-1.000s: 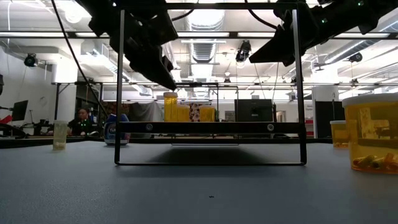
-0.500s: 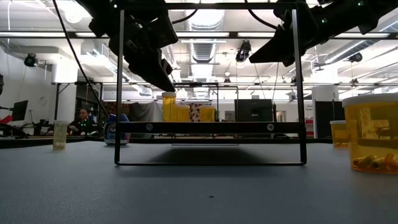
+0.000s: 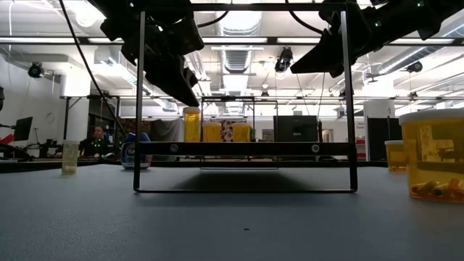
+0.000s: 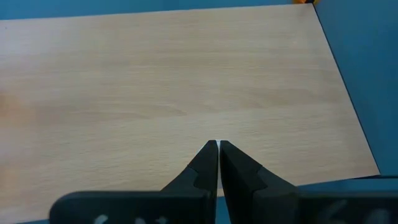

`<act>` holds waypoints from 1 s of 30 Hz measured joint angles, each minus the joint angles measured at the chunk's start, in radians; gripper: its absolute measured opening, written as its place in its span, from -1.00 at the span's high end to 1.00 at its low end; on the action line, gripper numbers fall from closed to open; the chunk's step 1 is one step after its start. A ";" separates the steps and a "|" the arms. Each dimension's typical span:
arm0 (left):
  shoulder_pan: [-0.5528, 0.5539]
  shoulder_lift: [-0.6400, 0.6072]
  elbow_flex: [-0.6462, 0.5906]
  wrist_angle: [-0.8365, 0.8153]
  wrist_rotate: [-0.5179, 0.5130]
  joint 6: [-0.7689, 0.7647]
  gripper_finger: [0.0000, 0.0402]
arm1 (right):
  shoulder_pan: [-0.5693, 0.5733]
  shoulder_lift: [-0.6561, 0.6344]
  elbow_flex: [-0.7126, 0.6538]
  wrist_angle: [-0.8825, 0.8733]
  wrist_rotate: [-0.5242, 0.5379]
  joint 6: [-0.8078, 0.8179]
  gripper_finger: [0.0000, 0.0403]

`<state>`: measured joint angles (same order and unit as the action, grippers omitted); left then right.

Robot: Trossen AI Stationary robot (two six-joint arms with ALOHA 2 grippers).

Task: Pick and place medicine bottles onto shelf by color
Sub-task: Put the small orange pill bottle on the shelf, then put the big orange pill bottle on the shelf aligned with the big orange pill bottles

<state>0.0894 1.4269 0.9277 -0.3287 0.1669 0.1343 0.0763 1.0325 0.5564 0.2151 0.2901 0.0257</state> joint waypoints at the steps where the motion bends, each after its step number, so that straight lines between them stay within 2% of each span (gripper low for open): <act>1: 0.000 0.000 0.000 -0.001 0.000 0.000 1.00 | 0.000 0.000 0.000 0.000 0.000 0.000 0.96; 13: 0.000 -0.024 0.025 0.005 0.000 0.035 1.00 | 0.000 0.000 0.006 0.000 0.000 0.009 0.96; 21: 0.000 -0.087 0.027 0.041 0.000 0.097 1.00 | 0.000 0.000 0.046 -0.012 0.018 0.061 0.96; 30: 0.000 -0.202 -0.002 0.064 0.000 0.166 1.00 | 0.000 0.000 0.174 -0.309 0.025 0.168 0.96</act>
<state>0.0891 1.2252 0.9252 -0.2642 0.1669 0.3008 0.0761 1.0325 0.7302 -0.0935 0.3149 0.1935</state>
